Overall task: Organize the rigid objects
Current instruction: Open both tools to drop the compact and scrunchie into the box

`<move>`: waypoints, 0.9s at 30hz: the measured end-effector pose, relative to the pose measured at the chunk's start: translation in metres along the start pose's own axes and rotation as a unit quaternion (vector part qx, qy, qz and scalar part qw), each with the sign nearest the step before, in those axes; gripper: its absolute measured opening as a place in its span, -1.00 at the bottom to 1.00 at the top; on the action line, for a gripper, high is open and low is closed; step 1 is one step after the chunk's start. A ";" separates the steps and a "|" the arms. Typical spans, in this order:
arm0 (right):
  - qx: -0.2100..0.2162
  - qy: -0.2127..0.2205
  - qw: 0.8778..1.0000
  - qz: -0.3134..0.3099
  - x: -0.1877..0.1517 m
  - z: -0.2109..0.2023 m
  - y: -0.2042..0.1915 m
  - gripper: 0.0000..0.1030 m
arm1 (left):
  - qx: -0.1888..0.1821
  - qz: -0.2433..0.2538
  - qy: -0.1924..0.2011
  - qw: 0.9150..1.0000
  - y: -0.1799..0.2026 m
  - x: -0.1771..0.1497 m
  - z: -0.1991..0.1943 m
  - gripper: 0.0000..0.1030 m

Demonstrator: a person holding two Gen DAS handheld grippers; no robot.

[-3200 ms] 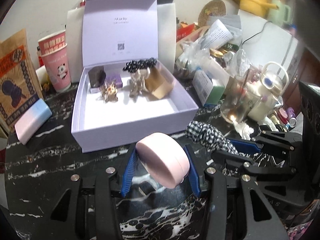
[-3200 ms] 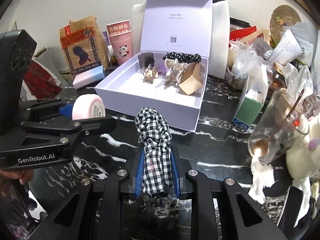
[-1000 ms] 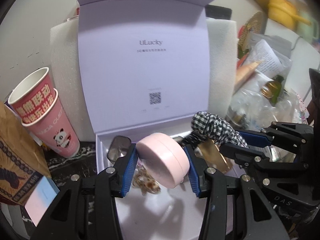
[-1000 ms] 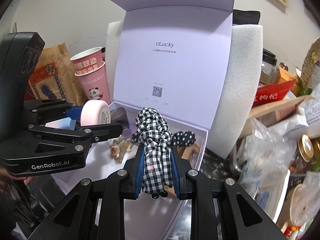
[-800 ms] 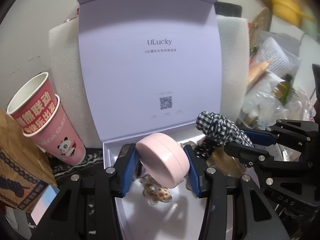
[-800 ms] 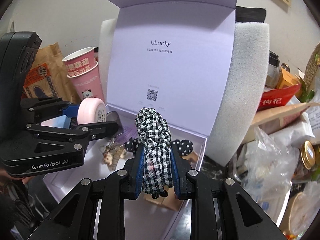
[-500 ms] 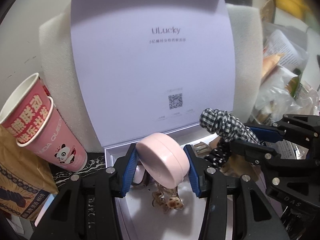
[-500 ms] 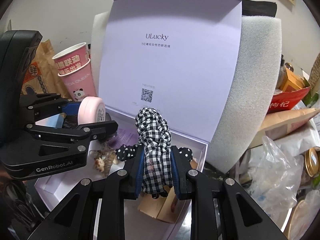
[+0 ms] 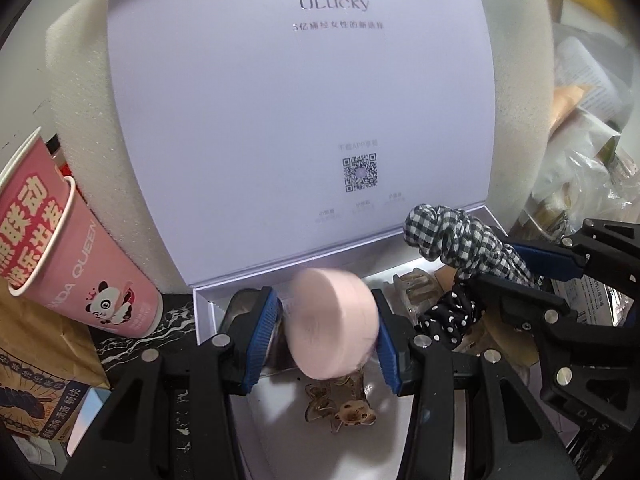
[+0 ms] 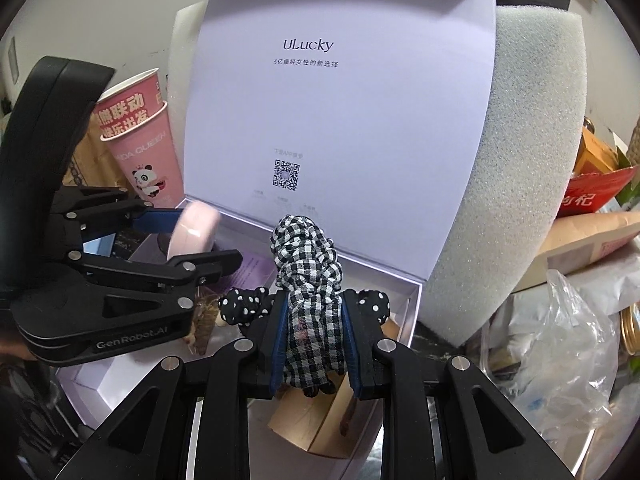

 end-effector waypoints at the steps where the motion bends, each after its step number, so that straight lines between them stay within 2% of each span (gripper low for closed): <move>1: 0.001 0.000 1.000 0.001 0.000 0.001 -0.001 -0.48 | 0.000 -0.001 0.002 1.000 -0.002 0.001 -0.001 -0.10; 7: -0.003 0.000 1.000 0.008 -0.001 0.000 -0.002 -0.46 | 0.016 0.005 0.021 1.000 0.001 0.009 -0.010 -0.10; 10: -0.006 -0.002 1.000 0.014 -0.002 -0.004 0.002 -0.20 | 0.027 0.003 0.024 0.999 0.002 0.010 -0.014 -0.10; 13: -0.009 0.000 1.000 0.018 -0.003 -0.008 0.004 -0.09 | 0.033 0.000 0.027 0.999 0.004 0.004 -0.020 -0.10; 24: -0.023 0.015 0.999 0.019 -0.006 -0.034 0.005 -0.07 | 0.048 -0.026 0.022 0.998 0.001 -0.008 -0.040 -0.10; 26: -0.026 0.019 0.999 0.018 -0.007 -0.042 0.004 -0.07 | 0.051 -0.029 0.024 0.998 0.001 -0.011 -0.045 -0.02; 27: -0.028 0.021 0.999 0.017 -0.007 -0.044 0.004 -0.07 | 0.053 -0.031 0.026 0.998 0.001 -0.012 -0.047 0.13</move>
Point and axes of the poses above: each gripper's, at about its wrist camera, not at the fingertips, and z roughly the way its jaws point, y to its right, x to its top, the point moved 8 cm from there along z, roughly the way its jaws point, and after that the axes turned 3 degrees about -y, right-handed, at the moved point
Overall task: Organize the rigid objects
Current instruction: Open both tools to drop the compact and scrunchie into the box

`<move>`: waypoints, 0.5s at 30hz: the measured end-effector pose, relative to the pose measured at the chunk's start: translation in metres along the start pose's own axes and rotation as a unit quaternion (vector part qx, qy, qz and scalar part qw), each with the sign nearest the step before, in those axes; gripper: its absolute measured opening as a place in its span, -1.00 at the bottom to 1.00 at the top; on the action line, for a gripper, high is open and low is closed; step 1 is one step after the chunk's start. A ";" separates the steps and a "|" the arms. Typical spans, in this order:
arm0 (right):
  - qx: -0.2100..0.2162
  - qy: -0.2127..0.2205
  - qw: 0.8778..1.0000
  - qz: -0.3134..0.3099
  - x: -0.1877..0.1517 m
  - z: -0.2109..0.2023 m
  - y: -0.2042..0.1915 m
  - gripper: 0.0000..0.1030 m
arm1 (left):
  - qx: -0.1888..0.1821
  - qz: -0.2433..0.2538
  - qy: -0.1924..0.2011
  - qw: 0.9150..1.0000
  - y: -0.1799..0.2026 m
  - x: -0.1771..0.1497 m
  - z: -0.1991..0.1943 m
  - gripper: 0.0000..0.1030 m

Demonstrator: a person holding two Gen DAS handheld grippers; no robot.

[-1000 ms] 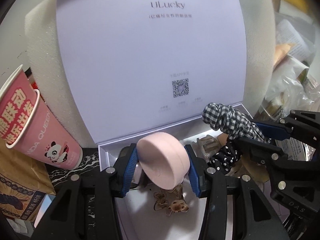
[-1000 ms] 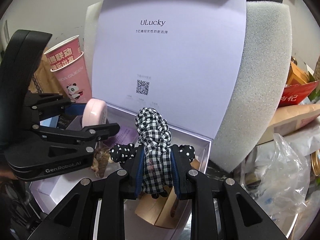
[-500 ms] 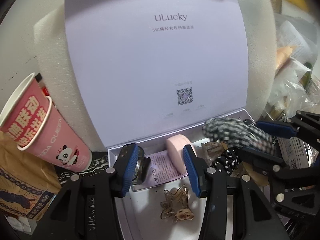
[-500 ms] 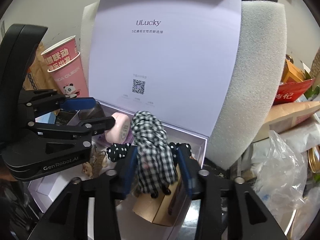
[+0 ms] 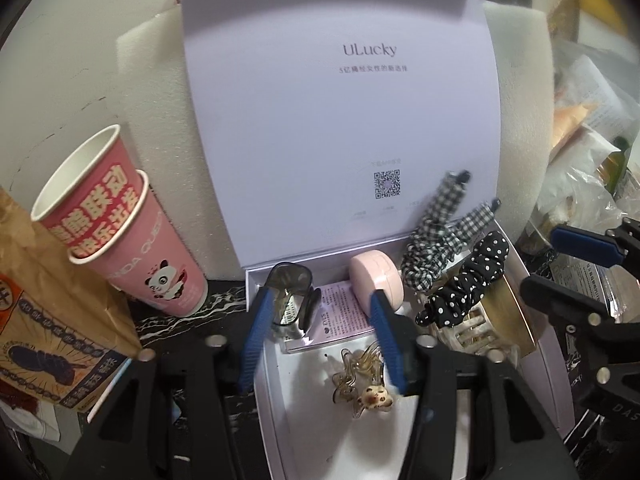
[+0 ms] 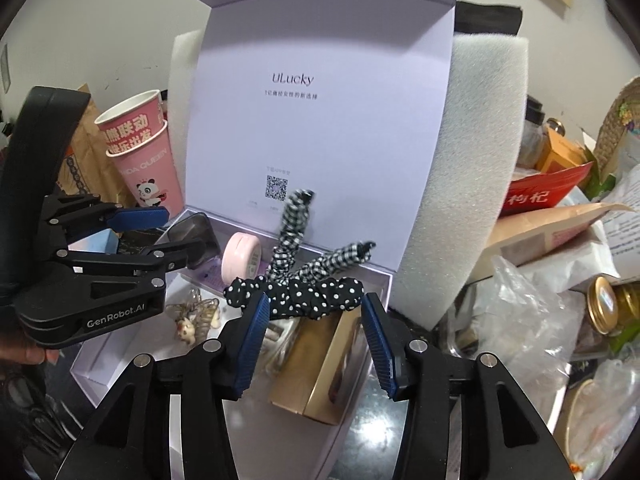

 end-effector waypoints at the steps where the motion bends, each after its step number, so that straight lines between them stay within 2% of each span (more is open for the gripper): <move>1: -0.002 0.002 1.000 0.000 -0.001 -0.004 0.001 -0.07 | 0.000 -0.003 0.002 1.000 -0.005 -0.001 -0.003 0.31; 2: -0.005 0.003 1.000 -0.001 -0.001 -0.007 0.001 -0.07 | -0.002 -0.007 0.004 1.000 -0.007 -0.002 -0.007 0.41; 4: -0.008 0.005 1.000 0.001 -0.003 -0.011 0.002 -0.06 | -0.004 -0.010 0.010 1.000 -0.007 -0.002 -0.012 0.84; 6: -0.011 0.006 1.000 0.002 -0.004 -0.014 0.003 -0.06 | -0.003 -0.009 0.014 1.000 -0.006 -0.003 -0.019 0.96; 9: -0.016 0.009 1.000 0.002 -0.005 -0.021 0.003 -0.06 | -0.001 -0.010 0.014 1.000 -0.006 -0.009 -0.023 0.96; 15: -0.023 0.017 1.000 0.004 -0.005 -0.036 0.002 0.10 | 0.011 -0.023 0.026 0.999 -0.011 -0.014 -0.043 0.96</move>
Point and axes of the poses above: each gripper's, at about its wrist camera, not at the fingertips, and z roughly the way its jaws point, y to its right, x to its top, the point moved 8 cm from there along z, roughly the way its jaws point, and after that the axes turned 3 degrees about -y, right-handed, at the moved point
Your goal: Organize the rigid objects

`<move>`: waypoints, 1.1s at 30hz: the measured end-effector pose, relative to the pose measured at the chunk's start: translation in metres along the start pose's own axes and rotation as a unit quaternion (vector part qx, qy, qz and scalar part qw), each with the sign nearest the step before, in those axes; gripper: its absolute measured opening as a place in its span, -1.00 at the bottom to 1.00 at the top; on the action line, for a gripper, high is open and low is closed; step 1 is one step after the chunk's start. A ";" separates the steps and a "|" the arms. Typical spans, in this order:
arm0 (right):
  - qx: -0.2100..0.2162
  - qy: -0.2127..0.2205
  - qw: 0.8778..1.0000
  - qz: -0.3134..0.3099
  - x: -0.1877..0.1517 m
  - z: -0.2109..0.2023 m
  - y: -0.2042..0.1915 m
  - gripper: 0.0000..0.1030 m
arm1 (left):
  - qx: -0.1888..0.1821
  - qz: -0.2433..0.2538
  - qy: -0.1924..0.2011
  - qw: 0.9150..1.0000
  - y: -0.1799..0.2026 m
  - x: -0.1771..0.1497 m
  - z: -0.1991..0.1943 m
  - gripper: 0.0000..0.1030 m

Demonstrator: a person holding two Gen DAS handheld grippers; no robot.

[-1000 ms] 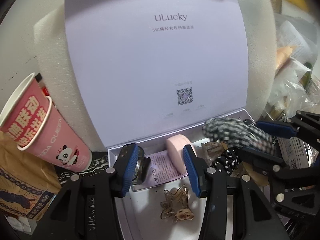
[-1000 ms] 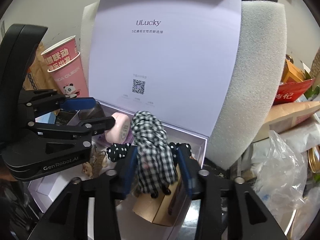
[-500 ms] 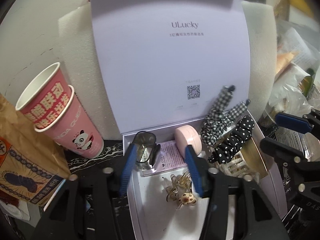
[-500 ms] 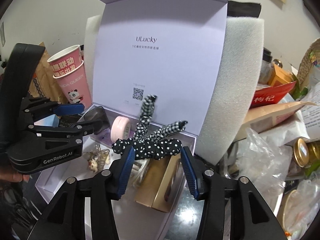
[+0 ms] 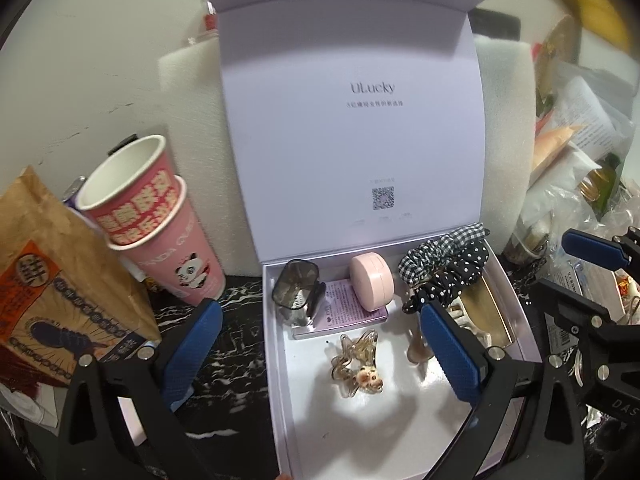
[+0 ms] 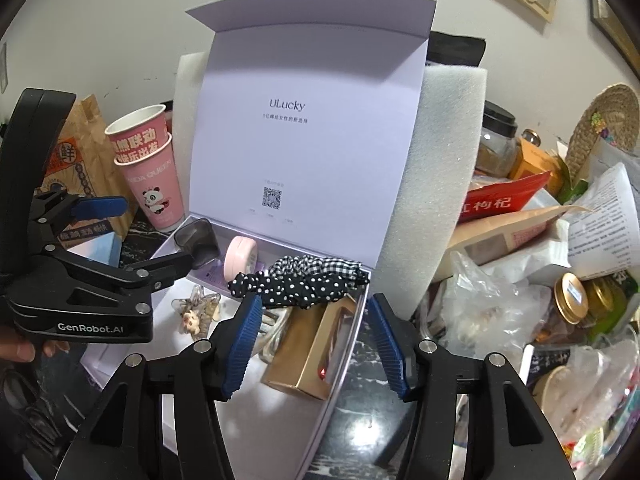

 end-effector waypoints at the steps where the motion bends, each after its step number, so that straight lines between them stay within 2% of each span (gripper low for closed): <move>1: -0.003 0.002 1.000 0.001 0.000 -0.003 0.000 0.20 | 0.003 -0.003 0.002 1.000 -0.003 0.001 -0.003 0.96; 5: -0.011 0.016 1.000 0.006 0.001 -0.019 -0.001 0.60 | 0.011 -0.018 0.016 1.000 -0.011 -0.004 -0.021 0.96; 11: -0.038 0.046 0.998 0.007 0.002 -0.049 -0.001 0.91 | 0.017 -0.031 0.038 0.999 -0.021 -0.008 -0.058 0.97; 24: -0.037 0.080 0.996 0.016 -0.012 -0.106 -0.014 0.98 | 0.024 -0.042 0.081 0.996 -0.027 -0.034 -0.126 1.00; 33: -0.043 0.097 0.994 0.007 -0.036 -0.138 -0.028 0.98 | 0.037 -0.044 0.092 0.994 -0.019 -0.061 -0.156 1.00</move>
Point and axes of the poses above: each gripper's, at about its wrist camera, not at the fingertips, and z roughly the way its jaws point, y to its right, x to its top, the point moved 8 cm from there along z, roughly the way its jaws point, and after that the axes turned 3 degrees about -y, right-handed, at the moved point
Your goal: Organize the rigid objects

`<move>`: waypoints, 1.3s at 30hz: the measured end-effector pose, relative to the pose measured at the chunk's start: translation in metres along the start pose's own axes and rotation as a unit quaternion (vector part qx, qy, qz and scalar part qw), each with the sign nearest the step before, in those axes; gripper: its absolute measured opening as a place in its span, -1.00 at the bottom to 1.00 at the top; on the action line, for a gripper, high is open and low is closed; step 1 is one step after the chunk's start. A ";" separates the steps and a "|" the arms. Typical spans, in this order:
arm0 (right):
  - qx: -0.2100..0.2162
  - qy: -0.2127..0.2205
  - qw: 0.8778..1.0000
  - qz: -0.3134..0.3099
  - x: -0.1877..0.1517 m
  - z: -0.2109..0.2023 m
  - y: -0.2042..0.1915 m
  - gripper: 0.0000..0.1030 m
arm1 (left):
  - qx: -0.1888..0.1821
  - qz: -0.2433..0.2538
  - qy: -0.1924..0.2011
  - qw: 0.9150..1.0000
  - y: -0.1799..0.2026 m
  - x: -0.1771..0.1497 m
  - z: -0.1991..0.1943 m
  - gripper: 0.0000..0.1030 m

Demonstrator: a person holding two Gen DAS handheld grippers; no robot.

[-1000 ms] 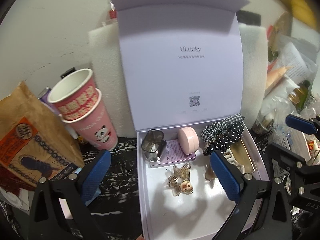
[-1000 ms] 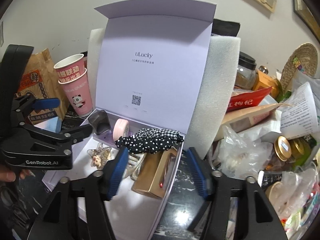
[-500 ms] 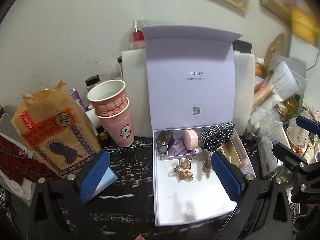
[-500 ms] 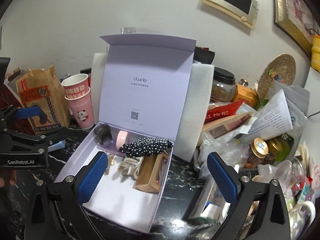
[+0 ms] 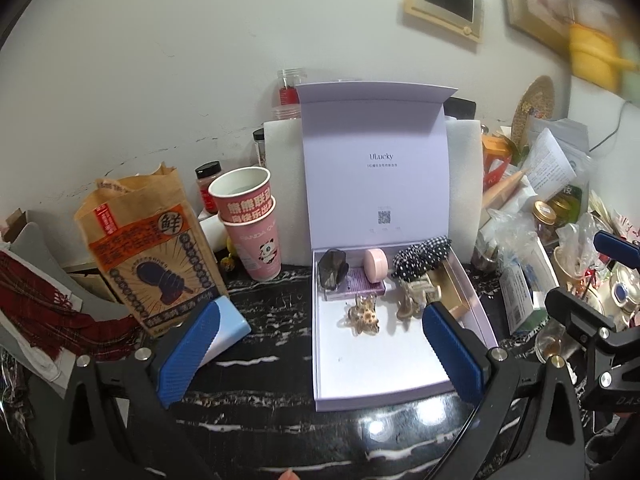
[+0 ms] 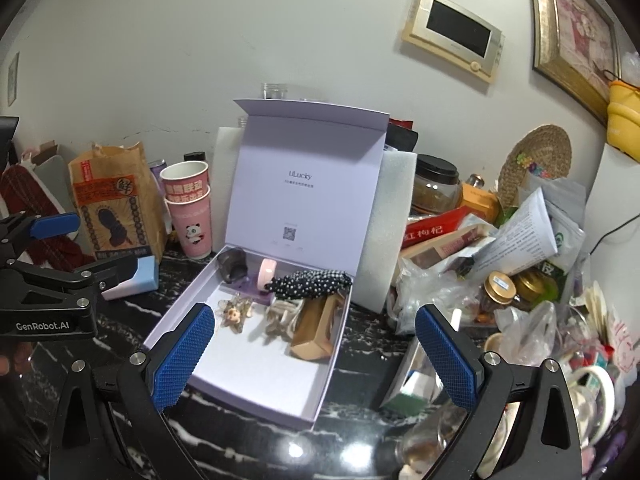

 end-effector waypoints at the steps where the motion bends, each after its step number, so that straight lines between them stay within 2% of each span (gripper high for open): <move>1: -0.001 0.000 1.000 -0.001 -0.002 -0.003 -0.001 0.98 | 0.000 -0.001 0.000 1.000 0.000 -0.002 -0.003 1.00; 9: -0.001 -0.005 1.000 -0.001 -0.024 -0.021 -0.009 0.98 | 0.005 -0.009 -0.004 1.000 0.001 -0.026 -0.023 1.00; 19: -0.003 -0.024 1.000 0.013 -0.049 -0.025 -0.013 0.98 | -0.005 -0.013 -0.022 1.000 0.006 -0.048 -0.023 1.00; 39: -0.008 -0.032 0.999 0.015 -0.055 -0.024 -0.014 0.98 | -0.005 -0.014 -0.037 0.999 0.006 -0.059 -0.020 1.00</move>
Point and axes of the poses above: each gripper's, at about its wrist camera, not at the fingertips, and z roughly the way its jaws point, y to its right, x to its top, the point moved 8 cm from there along z, roughly the way its jaws point, and after that the axes turned 3 degrees about -y, right-handed, at the moved point
